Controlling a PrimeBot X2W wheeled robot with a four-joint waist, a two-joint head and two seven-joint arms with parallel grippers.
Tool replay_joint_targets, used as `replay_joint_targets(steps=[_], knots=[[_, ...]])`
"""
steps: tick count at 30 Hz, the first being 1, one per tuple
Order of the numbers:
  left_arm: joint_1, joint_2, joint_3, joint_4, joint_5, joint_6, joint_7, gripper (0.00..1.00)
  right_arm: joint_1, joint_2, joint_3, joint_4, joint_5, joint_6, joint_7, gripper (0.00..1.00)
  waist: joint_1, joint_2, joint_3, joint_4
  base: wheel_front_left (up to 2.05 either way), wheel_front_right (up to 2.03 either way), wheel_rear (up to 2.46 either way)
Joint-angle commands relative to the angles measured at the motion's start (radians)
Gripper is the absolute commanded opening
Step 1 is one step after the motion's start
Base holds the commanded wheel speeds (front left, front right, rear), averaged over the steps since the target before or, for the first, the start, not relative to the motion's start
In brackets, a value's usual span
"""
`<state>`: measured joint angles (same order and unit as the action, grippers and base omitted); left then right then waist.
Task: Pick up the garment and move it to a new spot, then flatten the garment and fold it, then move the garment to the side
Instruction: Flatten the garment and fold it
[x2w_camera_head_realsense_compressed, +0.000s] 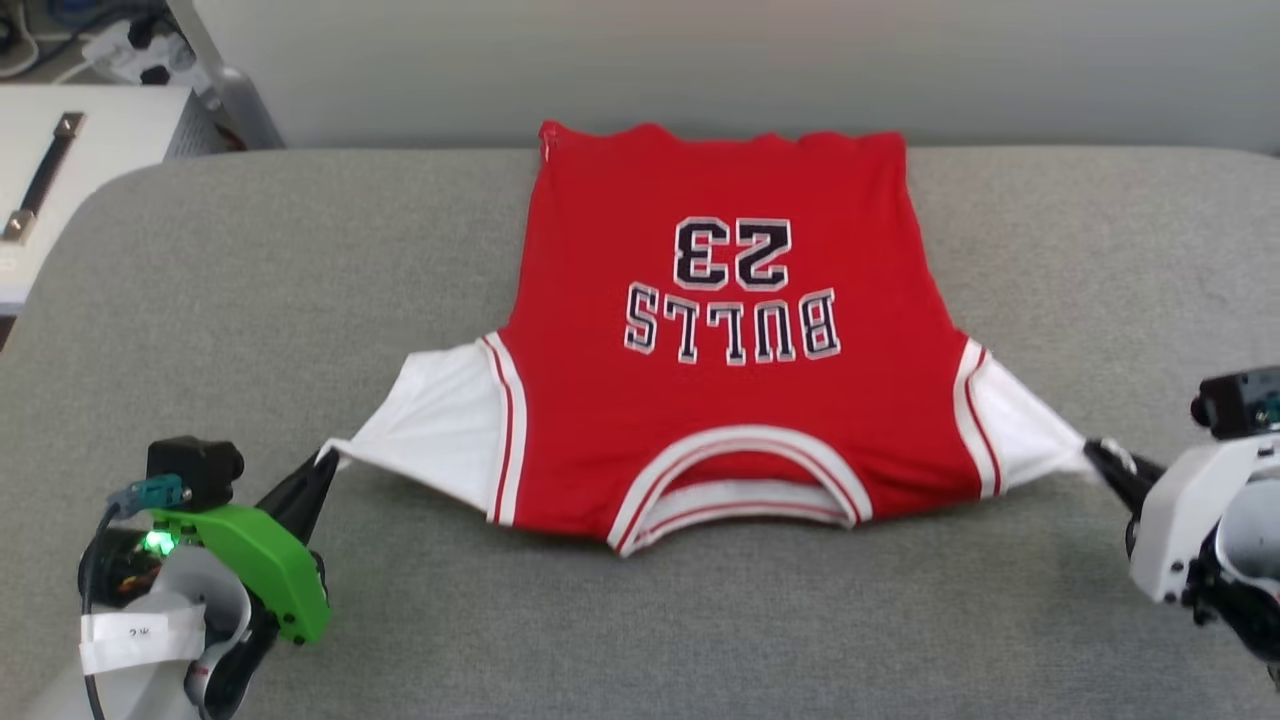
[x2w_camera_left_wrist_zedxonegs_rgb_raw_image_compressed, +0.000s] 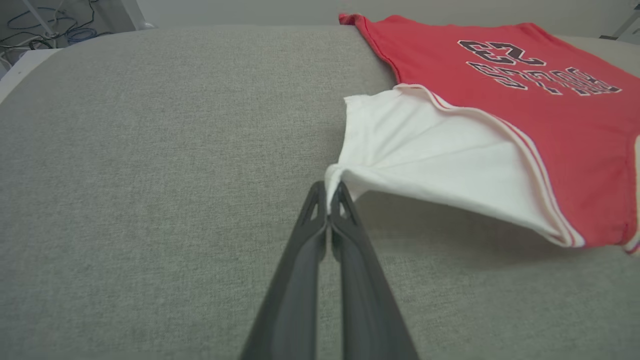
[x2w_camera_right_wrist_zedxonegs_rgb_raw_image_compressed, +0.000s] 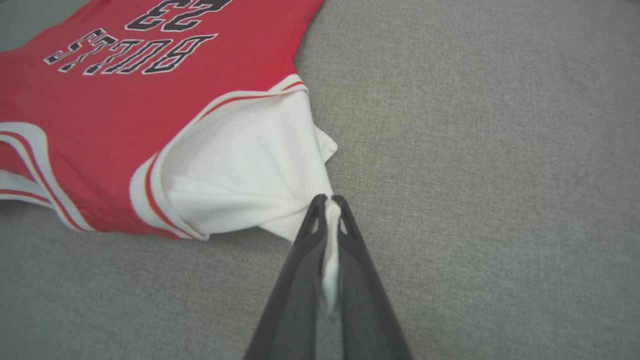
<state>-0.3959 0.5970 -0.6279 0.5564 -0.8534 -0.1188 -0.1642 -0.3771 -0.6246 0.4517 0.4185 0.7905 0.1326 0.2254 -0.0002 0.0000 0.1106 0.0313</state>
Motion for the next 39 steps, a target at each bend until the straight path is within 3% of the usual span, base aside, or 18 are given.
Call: replay_joint_targets(steps=[1, 6, 14, 17, 24, 25, 26, 27, 34, 39], knots=[[0.031, 0.020, 0.000, -0.004, -0.009, 0.004, 0.011, 0.00, 0.035, -0.020, 0.001, -0.011, 0.018, -0.002, 0.019, 0.00, 0.0002, 0.0000, -0.052, -0.015, 0.00, 0.00, 0.00], [0.125, 0.049, -0.020, -0.059, -0.054, 0.010, 0.096, 0.00, 0.136, -0.052, -0.012, -0.070, 0.074, -0.002, 0.109, 0.00, 0.0002, 0.0000, -0.099, -0.026, 0.00, 0.00, 0.00], [0.286, 0.111, -0.024, -0.220, -0.141, 0.065, 0.209, 0.00, 0.309, -0.081, -0.090, -0.173, 0.121, -0.002, 0.235, 0.00, 0.0002, 0.0000, -0.123, -0.021, 0.00, 0.00, 0.00], [0.305, 0.147, -0.039, -0.301, -0.126, 0.069, 0.233, 0.00, 0.357, -0.075, -0.138, -0.204, 0.110, -0.002, 0.260, 0.00, 0.0002, 0.0000, -0.117, -0.015, 0.00, 0.00, 0.00], [0.303, 0.172, -0.042, -0.463, -0.127, 0.113, 0.286, 0.00, 0.396, -0.032, -0.235, -0.251, 0.064, -0.002, 0.312, 0.00, 0.0002, 0.0000, -0.095, -0.003, 0.00, 0.00, 0.00], [0.300, 0.179, -0.044, -0.490, -0.121, 0.121, 0.296, 0.00, 0.397, -0.024, -0.250, -0.261, 0.057, -0.002, 0.322, 0.05, 0.0002, 0.0000, -0.087, 0.000, 0.00, 0.00, 0.00], [0.299, 0.181, -0.044, -0.512, -0.123, 0.130, 0.305, 0.00, 0.396, -0.018, -0.261, -0.272, 0.047, -0.002, 0.326, 0.68, 0.0002, 0.0000, -0.080, 0.002, 0.00, 0.00, 0.00], [0.298, 0.181, -0.039, -0.542, -0.130, 0.142, 0.313, 0.00, 0.397, -0.012, -0.276, -0.283, 0.037, -0.002, 0.336, 1.00, 0.0002, 0.0000, -0.069, 0.004, 0.00, 0.00, 0.00], [0.301, 0.219, -0.037, -0.711, -0.142, 0.203, 0.389, 0.00, 0.367, 0.013, -0.396, -0.382, 0.027, -0.002, 0.456, 1.00, 0.0002, 0.0000, 0.021, 0.028, 0.00, 0.00, 0.00], [0.299, 0.242, -0.030, -0.820, -0.167, 0.249, 0.451, 0.00, 0.246, 0.012, -0.466, -0.487, -0.004, -0.002, 0.570, 1.00, 0.0002, 0.0000, 0.121, 0.054, 0.00, 0.00, 0.00]])
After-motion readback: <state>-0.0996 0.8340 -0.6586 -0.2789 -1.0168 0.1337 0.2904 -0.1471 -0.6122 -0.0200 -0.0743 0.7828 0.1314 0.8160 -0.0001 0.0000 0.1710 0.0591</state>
